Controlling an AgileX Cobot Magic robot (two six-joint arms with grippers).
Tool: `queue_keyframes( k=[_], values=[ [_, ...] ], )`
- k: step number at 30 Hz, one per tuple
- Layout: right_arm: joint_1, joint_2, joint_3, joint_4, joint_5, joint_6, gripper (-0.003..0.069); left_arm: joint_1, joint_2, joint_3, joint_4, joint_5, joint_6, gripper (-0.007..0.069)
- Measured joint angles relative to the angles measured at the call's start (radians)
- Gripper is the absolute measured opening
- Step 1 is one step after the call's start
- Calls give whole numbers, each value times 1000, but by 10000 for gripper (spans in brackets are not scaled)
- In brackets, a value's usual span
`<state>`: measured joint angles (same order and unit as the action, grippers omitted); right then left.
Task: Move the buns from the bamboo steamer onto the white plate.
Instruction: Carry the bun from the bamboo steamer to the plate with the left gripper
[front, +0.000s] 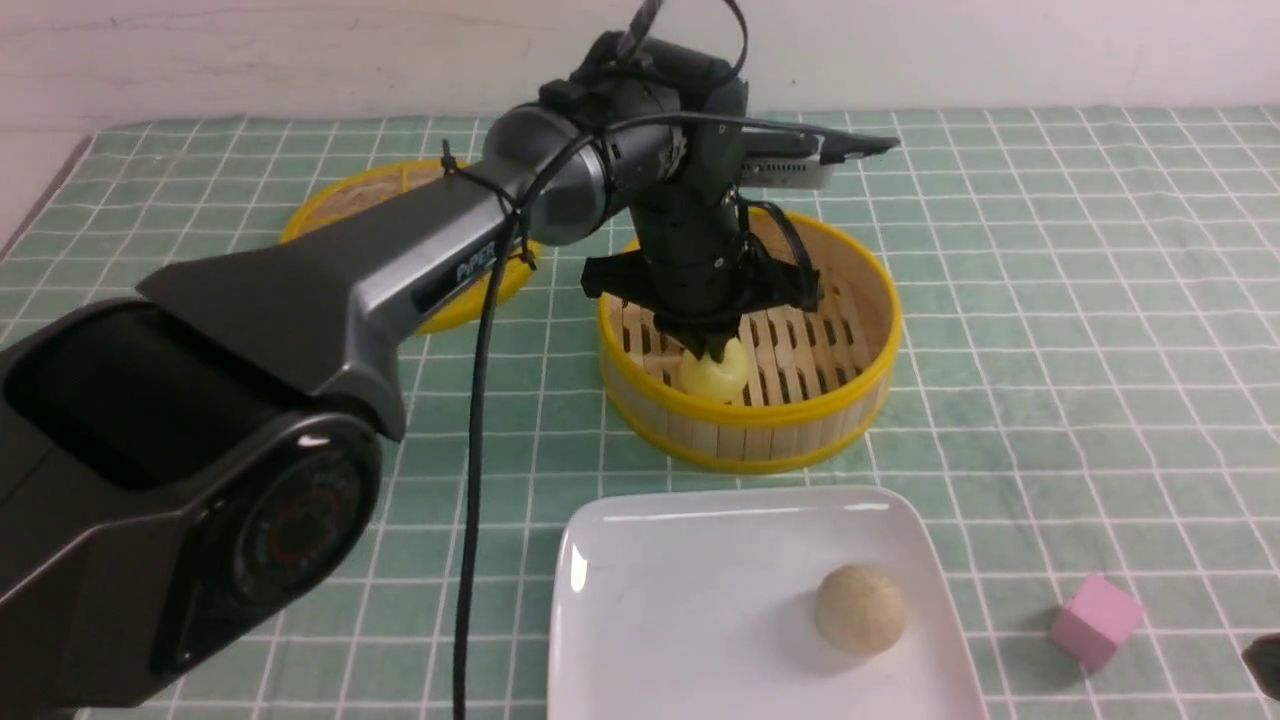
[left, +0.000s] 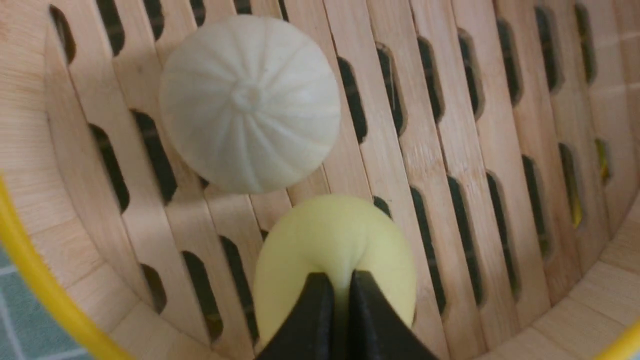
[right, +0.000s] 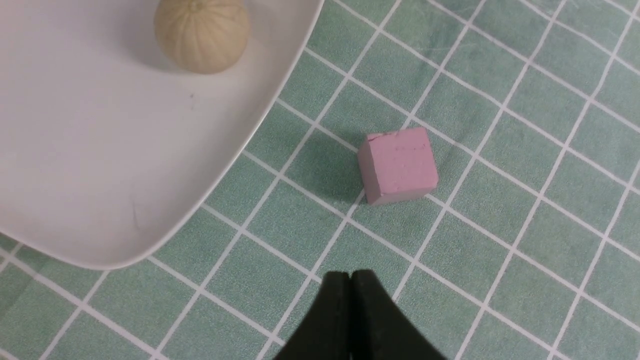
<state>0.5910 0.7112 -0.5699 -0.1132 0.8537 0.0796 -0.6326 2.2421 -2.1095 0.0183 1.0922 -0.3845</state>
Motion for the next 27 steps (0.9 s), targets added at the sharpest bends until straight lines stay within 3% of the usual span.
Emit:
queue_keyframes(
  k=[3, 9, 12, 18, 22, 27],
  values=[
    [0, 0, 0, 0, 0, 0, 13, 0, -96, -51, 1, 102, 29, 21],
    [0, 0, 0, 0, 0, 0, 19, 0, -321, -29, -18, 147, 117, 21],
    [0, 0, 0, 0, 0, 0, 21, 0, -405, 64, -71, 149, 137, 21],
    [0, 0, 0, 0, 0, 0, 31, -12, -482, 440, -235, 145, 155, 26],
    [0, 0, 0, 0, 0, 0, 35, -67, -463, 664, -252, 20, 158, 31],
    [0, 0, 0, 1, 0, 0, 41, -126, -418, 774, -249, -166, 126, 67]
  ],
)
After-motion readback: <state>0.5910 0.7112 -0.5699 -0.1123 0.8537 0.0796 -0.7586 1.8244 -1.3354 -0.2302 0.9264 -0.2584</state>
